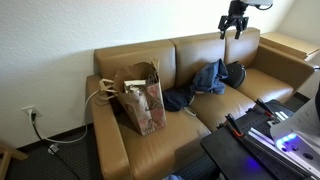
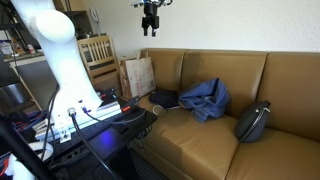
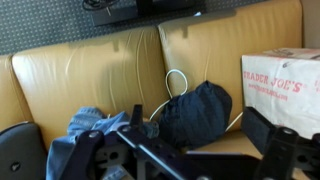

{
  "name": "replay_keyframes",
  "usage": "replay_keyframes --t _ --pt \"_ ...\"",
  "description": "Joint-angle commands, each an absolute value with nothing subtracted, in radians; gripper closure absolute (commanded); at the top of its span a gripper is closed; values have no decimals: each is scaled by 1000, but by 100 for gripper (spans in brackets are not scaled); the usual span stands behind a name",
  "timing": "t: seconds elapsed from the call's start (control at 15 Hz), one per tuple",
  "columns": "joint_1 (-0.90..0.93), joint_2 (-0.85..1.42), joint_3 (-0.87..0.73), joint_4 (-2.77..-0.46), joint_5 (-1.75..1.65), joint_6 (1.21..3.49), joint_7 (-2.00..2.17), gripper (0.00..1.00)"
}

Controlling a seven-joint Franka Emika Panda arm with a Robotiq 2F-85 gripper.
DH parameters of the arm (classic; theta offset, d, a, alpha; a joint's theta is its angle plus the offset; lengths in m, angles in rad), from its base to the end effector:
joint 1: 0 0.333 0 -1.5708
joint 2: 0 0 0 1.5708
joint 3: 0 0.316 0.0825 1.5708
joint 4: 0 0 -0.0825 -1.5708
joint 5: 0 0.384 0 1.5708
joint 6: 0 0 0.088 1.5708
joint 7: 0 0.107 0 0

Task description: Put the grey clothing on the denim trousers

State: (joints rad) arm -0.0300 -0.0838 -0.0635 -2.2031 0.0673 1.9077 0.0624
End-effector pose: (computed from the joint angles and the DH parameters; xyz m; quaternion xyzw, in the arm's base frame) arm 0.4884 -0.0412 0.4020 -0.9896 0.0914 0.1051 0.0347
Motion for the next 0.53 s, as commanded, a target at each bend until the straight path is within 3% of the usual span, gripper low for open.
replay_keyframes --t 0.0,0.47 --pt "-31 -59 -50 -2192 77 1886 65 0" --pt "-24 102 -45 -2122 114 1749 3 0"
